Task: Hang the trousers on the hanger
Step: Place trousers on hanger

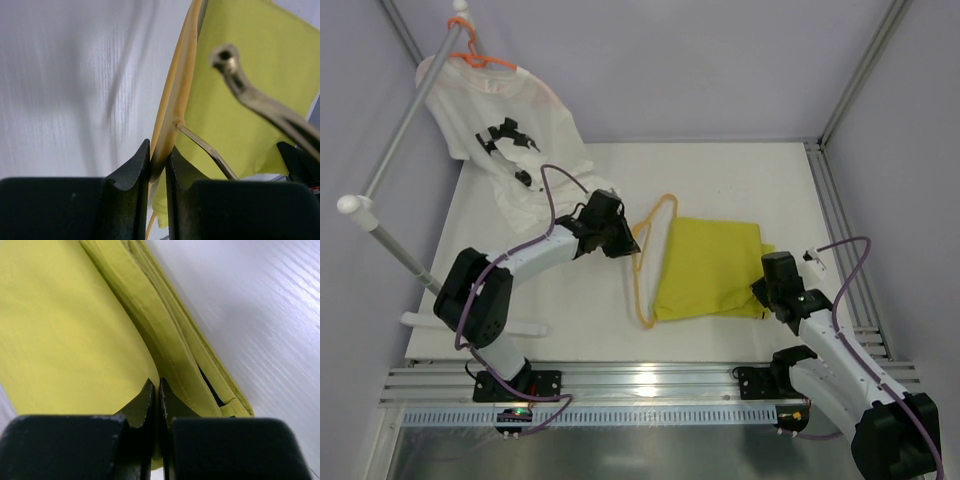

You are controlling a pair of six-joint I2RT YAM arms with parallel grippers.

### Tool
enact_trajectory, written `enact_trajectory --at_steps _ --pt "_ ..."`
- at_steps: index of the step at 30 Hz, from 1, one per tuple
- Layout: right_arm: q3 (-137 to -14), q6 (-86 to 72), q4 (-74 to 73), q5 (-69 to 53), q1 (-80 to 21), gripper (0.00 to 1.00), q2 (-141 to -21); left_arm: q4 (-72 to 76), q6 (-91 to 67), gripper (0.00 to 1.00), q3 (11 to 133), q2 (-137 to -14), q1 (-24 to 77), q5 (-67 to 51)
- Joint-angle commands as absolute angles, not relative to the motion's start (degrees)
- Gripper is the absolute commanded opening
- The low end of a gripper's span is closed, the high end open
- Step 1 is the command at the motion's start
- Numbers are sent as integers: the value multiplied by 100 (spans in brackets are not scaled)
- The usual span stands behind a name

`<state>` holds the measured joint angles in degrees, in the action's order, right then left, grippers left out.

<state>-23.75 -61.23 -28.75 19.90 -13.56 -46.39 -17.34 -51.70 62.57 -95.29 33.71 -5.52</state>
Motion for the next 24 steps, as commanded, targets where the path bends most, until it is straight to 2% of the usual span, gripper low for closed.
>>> enact_trajectory --at_steps 1,3,5,6,7,9,10,13,14,17,20,23,24 --pt "-2250 -6714 -3867 3226 -1134 4 -4675 -2708 -4825 0 6056 -9396 3146 255" --pt "-2189 -7169 -4269 3139 -1151 4 -4764 -2628 -4939 0 5986 -9369 3146 185" --pt "-2110 -6918 -4141 3024 -1143 6 -4589 -2628 -4957 0 5985 -9360 3146 167" --pt "-2153 -6708 -4140 2945 -1143 17 -4527 -2637 -4940 0 5985 -9334 3146 141" --pt "-2214 -6515 -4079 2910 -1143 25 -4448 -2628 -4931 0 5977 -9308 3146 115" --pt "-2617 -6154 -4147 2891 -1142 38 -4325 -2628 -4904 0 5942 -9247 3146 88" --pt "-2819 -5944 -4262 2909 -1143 40 -4324 -2628 -4904 0 5924 -9176 3146 105" --pt "-3680 -5250 -4333 2508 -1143 45 -4429 -2733 -4896 0 5854 -9053 3146 359" --pt "-3743 -4960 -3881 2192 -1143 46 -4499 -2768 -4904 0 5845 -9044 3146 404" --pt "-3894 -4325 -3167 559 -1160 46 -4947 -2760 -4913 0 5801 -9044 3146 405" --pt "-3693 -4088 -1745 -803 -1160 46 -5509 -2611 -4931 0 5757 -9079 3146 195" --pt "-3674 -3729 -1722 -898 -1160 50 -6106 -2330 -4913 0 5608 -9062 3146 -200" --pt "-3596 -3561 -1601 -844 -1160 54 -6143 -2120 -4913 0 5564 -9053 3146 -307"
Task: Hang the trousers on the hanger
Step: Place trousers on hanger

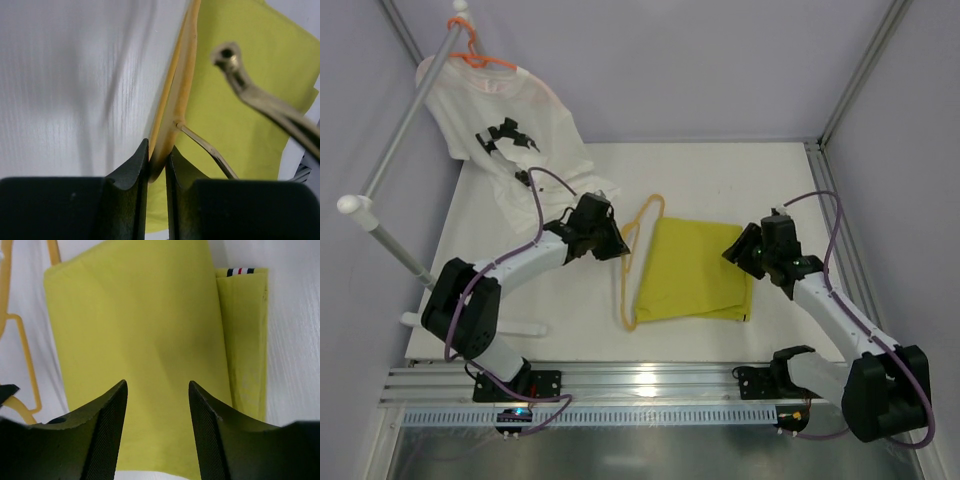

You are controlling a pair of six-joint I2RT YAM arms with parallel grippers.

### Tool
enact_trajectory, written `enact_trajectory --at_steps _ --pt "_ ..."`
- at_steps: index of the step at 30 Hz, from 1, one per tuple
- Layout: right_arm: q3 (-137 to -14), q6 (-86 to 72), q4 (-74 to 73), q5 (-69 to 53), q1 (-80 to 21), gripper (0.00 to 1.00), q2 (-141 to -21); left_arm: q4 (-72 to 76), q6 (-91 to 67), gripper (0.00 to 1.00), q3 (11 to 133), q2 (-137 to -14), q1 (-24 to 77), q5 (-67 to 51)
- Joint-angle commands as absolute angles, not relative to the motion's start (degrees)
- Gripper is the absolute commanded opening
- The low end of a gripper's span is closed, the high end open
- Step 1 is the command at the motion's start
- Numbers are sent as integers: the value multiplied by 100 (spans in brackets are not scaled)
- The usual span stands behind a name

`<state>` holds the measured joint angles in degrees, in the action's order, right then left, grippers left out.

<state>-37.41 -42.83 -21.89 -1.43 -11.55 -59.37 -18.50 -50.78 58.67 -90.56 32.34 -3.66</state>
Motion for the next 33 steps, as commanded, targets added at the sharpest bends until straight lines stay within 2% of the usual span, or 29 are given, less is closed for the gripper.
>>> enact_trajectory --at_steps 1,3,9,12,15,19,24,30,33 --pt "-3543 -3420 -1539 -696 -1143 56 -6152 -1979 -4913 0 5503 -9027 3146 -456" --pt "-3542 -3007 -1460 -597 -985 57 -6248 -1715 -4939 0 5344 -9017 3138 -790" --pt "-3886 -2926 -1776 -624 -879 56 -7321 -1995 -5159 0 5519 -9228 2927 -466" --pt "-3227 -3155 -995 -738 -896 56 -7294 -2074 -5089 0 5607 -9185 2909 -317" --pt "-3199 -3164 -432 -791 -888 56 -7811 -1943 -5080 0 5677 -9158 2883 -185" --pt "-3803 -3243 165 -782 -888 56 -8489 -1837 -5080 0 6097 -9569 2681 -263" --pt "-4648 -3217 36 -852 -896 56 -9140 -1706 -4931 0 6653 -10080 2400 -842" --pt "-5132 -2612 -570 -1432 -862 57 -8833 -1407 -4816 0 6417 -9941 2391 -1599" --pt "-5780 -2287 -1149 -1739 -668 57 -8842 -1283 -4790 0 6302 -9914 2391 -1783"
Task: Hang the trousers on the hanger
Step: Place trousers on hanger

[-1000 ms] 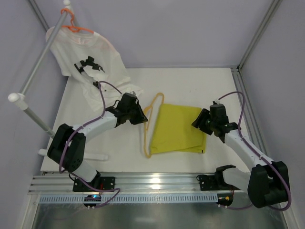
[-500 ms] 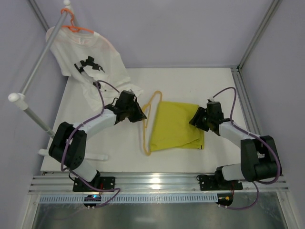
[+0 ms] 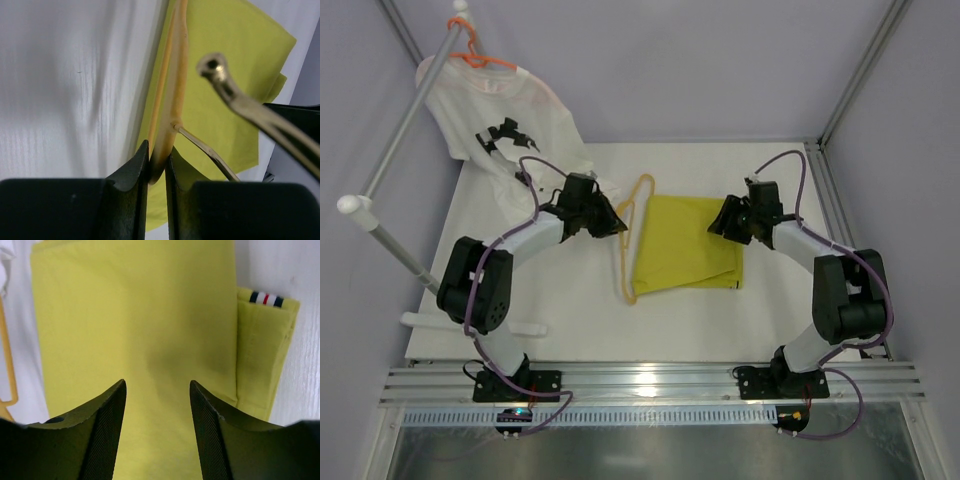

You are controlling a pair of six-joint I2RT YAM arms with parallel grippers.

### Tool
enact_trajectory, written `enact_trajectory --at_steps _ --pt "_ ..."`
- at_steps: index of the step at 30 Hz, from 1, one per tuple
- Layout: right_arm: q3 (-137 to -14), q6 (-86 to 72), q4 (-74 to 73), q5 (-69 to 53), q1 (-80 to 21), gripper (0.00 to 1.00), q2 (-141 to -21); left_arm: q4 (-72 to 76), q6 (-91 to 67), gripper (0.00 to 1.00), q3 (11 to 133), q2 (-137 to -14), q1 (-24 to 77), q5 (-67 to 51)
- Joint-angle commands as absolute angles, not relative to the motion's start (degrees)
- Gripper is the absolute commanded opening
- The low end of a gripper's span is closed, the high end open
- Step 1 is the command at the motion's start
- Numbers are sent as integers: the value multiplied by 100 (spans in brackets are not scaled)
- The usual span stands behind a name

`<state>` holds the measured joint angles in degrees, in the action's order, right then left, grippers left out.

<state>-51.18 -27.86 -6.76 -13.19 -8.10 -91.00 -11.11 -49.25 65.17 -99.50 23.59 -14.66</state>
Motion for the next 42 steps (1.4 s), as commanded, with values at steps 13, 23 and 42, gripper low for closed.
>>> enact_trajectory --at_steps 13,23,42 --pt "-5652 -2171 -959 -1257 -448 55 -9852 -176 -5510 0 5810 -9852 2382 -2864" --pt "-5879 -1899 -1212 -1344 -405 56 -9563 -967 -5063 0 5704 -9800 2382 -2285" --pt "-5978 -1968 -933 -1873 -70 42 -10415 657 -6046 0 5212 -9844 2408 -3339"
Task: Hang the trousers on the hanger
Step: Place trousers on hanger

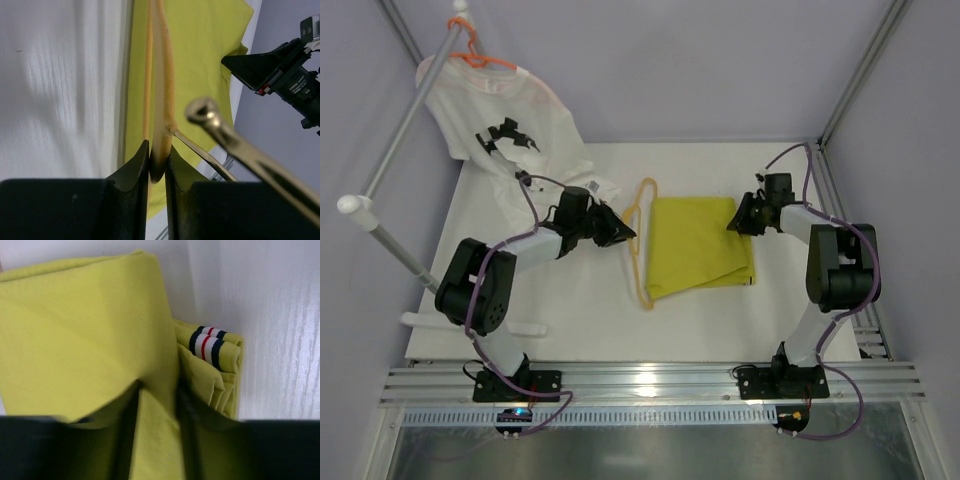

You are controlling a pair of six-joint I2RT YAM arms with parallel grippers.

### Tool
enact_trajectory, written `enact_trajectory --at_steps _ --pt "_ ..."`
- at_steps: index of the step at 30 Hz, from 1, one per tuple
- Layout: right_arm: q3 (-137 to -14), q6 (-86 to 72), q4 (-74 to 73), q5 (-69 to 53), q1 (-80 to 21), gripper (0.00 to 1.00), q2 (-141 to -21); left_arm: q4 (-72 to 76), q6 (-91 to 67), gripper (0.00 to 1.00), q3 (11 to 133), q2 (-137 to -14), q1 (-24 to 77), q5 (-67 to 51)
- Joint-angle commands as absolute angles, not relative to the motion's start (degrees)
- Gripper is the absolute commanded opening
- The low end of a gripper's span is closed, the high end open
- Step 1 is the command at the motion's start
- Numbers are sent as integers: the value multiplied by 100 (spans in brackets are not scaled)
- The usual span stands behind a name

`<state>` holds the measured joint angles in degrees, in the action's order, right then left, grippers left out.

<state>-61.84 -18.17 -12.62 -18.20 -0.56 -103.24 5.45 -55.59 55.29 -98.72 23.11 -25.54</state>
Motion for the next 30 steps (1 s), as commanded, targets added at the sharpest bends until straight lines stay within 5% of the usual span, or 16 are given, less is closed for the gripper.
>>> enact_trajectory --at_steps 1,4,10,18,26,30 --pt "-5933 -2004 -906 -1820 -70 24 -10380 607 -6003 0 5203 -9835 2434 -3331" --pt "-5976 -2100 -1071 -1574 -70 4 -10108 -242 -5731 0 5212 -9774 2443 -2770" --pt "-5829 -2451 -2189 -27 -70 4 -8914 -765 -5774 0 5028 -10046 2224 -1987" --pt "-3069 -4306 -1161 676 202 4 -8094 -843 -5792 0 5018 -10081 2197 -1600" --pt "-3497 -4352 -889 441 1 4 -8524 -923 -5818 0 4992 -9687 2180 -1293" --pt "-4873 -3921 -993 80 -709 4 -9182 -775 -5801 0 5045 -9545 2083 -1316"
